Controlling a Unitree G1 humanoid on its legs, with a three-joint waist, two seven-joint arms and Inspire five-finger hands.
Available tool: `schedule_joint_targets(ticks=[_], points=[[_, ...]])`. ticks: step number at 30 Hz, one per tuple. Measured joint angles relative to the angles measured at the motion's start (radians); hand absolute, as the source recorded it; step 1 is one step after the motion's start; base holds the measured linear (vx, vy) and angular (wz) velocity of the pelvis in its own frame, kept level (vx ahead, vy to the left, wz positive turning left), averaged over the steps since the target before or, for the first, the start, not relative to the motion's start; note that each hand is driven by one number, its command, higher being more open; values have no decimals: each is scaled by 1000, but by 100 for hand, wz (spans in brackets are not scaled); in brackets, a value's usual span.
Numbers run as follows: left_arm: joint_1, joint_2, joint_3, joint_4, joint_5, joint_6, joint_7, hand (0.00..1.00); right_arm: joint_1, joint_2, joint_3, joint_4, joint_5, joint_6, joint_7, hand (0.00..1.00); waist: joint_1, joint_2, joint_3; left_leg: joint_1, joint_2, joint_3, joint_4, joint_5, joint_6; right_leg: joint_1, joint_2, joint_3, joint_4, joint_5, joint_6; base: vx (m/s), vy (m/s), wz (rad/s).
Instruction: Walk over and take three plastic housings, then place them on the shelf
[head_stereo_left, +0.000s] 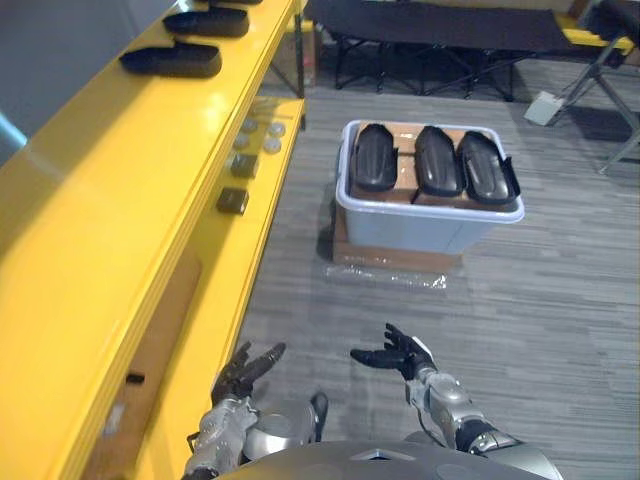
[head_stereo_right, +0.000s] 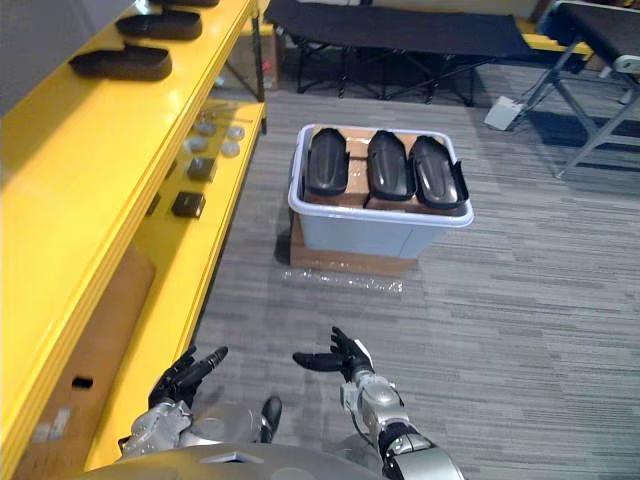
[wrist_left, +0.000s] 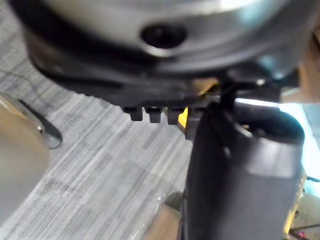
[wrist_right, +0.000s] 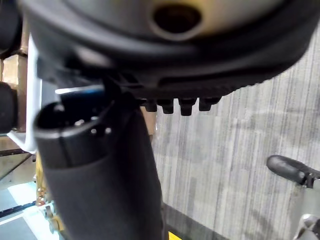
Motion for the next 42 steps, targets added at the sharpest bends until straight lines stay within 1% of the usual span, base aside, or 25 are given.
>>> schedule_joint_targets(ticks=[2, 4, 5, 8, 9, 11, 13, 15, 16, 17, 19, 21, 22, 23, 24, 26, 28, 32, 33, 35, 37, 38, 39, 41, 42], points=[[-36, 13, 1, -5, -5, 13, 5, 100, -7, -1, 19, -3, 4, 6, 0, 100, -6, -6, -2, 10, 11, -15, 1, -19, -22, -55, 164, 57, -404, 72, 90, 312, -6, 15], [-63, 10, -1, -33, -6, 31, 2, 100, -6, -7, 16, -3, 4, 17, -5, 100, -16, -10, -1, 19, 9, -60, 3, -40, -31, -75, 225, 129, -605, 197, 104, 310, -127, 70], [-66, 7, 0, -54, -7, 32, -2, 100, -3, -8, 13, -3, 4, 30, -14, 100, -17, -18, -1, 29, 2, -92, 15, -69, -31, -94, 224, 170, -656, 253, 104, 313, -177, 84], [-61, 2, 1, -68, -7, 46, -10, 100, 11, -2, -40, -4, -2, 33, -17, 100, -20, -38, 0, 28, -14, -167, 133, -187, -46, -97, 180, 216, -609, 269, 89, 362, -243, 80], [-43, 0, 14, -55, -10, 58, -10, 100, 11, -7, -77, -6, -34, 33, -21, 100, -15, -20, -4, 35, 14, -193, 177, -247, -65, -110, 189, 191, -521, 289, 31, 353, -252, 46], [-19, -9, 21, -52, -18, 67, -9, 100, 10, -11, -103, -10, -38, 33, -30, 100, -16, -2, -15, 47, 54, -202, 174, -258, -81, -113, 217, 175, -487, 236, 17, 337, -230, 12], [3, -19, 40, -26, -37, 69, -15, 100, -2, -16, -136, -10, -37, 34, -51, 100, -10, 4, -18, 37, 86, -183, 230, -244, -107, -102, 257, 171, -475, 194, -4, 400, -262, -19], [15, -22, 65, -5, -61, 64, -25, 100, 1, -30, -140, -9, -36, 33, -59, 100, -12, 9, -21, -20, 105, -151, 397, -208, -163, -48, 291, 162, -510, 174, -11, 314, -170, -11], [14, -30, 67, 4, -62, 50, -31, 100, 13, -42, -137, -8, -36, 33, -59, 100, -17, 14, -22, -79, 114, -136, 534, -156, -199, 0, 315, 155, -559, 174, -14, 349, -164, 19], [8, -31, 79, 2, -60, 25, -43, 100, 36, -51, -139, -8, -35, 34, -69, 100, -13, 20, -23, -183, 131, -98, 735, -120, -210, 73, 354, 141, -640, 180, -32, 405, -178, 16], [7, -40, 89, 1, -54, 8, -55, 100, 37, -52, -159, -2, -24, 35, -100, 100, -2, 29, -24, -281, 126, -54, 750, -185, -179, 128, 385, 157, -683, 173, -45, 365, -104, -28], [6, -42, 89, -2, -53, 7, -46, 100, 30, -45, -159, -1, -14, 33, -108, 100, 24, 17, -16, -294, 118, 6, 590, -197, -170, 151, 381, 200, -687, 180, -33, 270, 14, -78], [5, -39, 96, -2, -53, 6, -33, 100, 29, -39, -160, -2, -19, 24, -106, 100, 23, 9, -9, -286, 123, 44, 406, -157, -164, 168, 381, 221, -685, 175, -25, 259, 64, -68], [0, -49, 100, 0, -53, 6, -29, 100, 31, -41, -164, -8, -23, 17, -107, 100, 8, 28, -15, -280, 137, 38, 220, -7, -158, 182, 395, 226, -684, 161, -5, 252, 76, -50], [-12, -56, 101, 4, -51, 9, -33, 100, 35, -36, -172, -12, -27, 15, -112, 100, 6, 33, -14, -269, 134, 49, 209, 23, -105, 185, 398, 236, -684, 153, 7, 231, 65, -25], [-73, -38, 96, 3, -44, 9, -34, 100, 54, -3, -178, -40, -24, 8, -123, 100, 4, -28, 3, -215, 89, 60, 78, 74, -92, 180, 347, 242, -683, 140, 29, 213, 62, 4], [-112, -37, 86, 4, -41, 8, -27, 100, 58, 3, -178, -44, -18, 1, -114, 100, -10, -45, 13, -204, 73, 51, 52, 81, -85, 181, 333, 241, -683, 137, 34, 144, 66, 19], [-112, -36, 44, 12, -61, 9, -15, 100, 72, -4, -179, -44, -108, -43, -85, 100, -18, -46, 17, -148, 47, 53, -7, 96, -63, 175, 283, 235, -606, 83, 74, 88, 37, 1], [-108, -30, 43, 12, -73, 9, -10, 100, 70, -3, -179, -43, -130, -54, -77, 100, -17, -46, 16, -143, 45, 57, -15, 98, -60, 145, 246, 201, -522, 42, 67, 45, 20, 2], [-99, -24, 41, 16, -95, 9, -6, 100, 69, 4, -177, -42, -160, -75, -63, 100, -11, -44, 16, -141, 53, 48, -12, 95, -64, 112, 151, 130, -393, 28, 45, 11, 10, 8], [-85, -2, 42, 32, -113, 8, -6, 100, 66, 9, -175, -42, -196, -94, -55, 100, -8, -41, 17, -148, 73, 28, 17, 75, -87, 101, 79, 125, -323, 28, 43, -19, -98, 16], [-60, 17, 44, 34, -136, 5, -6, 100, 62, 14, -160, -42, -198, -113, -54, 100, -7, -38, 15, -160, 99, 11, 45, 53, -116, 102, 65, 134, -316, 40, 53, -59, -272, 20], [-30, 44, 46, 49, -152, -2, -7, 100, 56, 20, -134, -42, -205, -136, -55, 100, -5, -49, 7, -183, 130, -11, 80, 35, -147, 113, 63, 139, -343, 75, 108, -57, -280, 20], [-13, 62, 52, 62, -179, -14, -13, 100, 54, 30, -115, -42, -216, -141, -55, 100, 1, -77, -2, -189, 139, -18, 78, 36, -172, 120, 63, 129, -401, 121, 183, -42, -325, 9], [17, 69, 73, 65, -210, -23, -22, 100, 54, 37, -86, -41, -215, -142, -48, 100, 18, -117, -15, -194, 142, -18, 72, 41, -201, 132, 68, 113, -464, 114, 195, -18, -464, -1]])
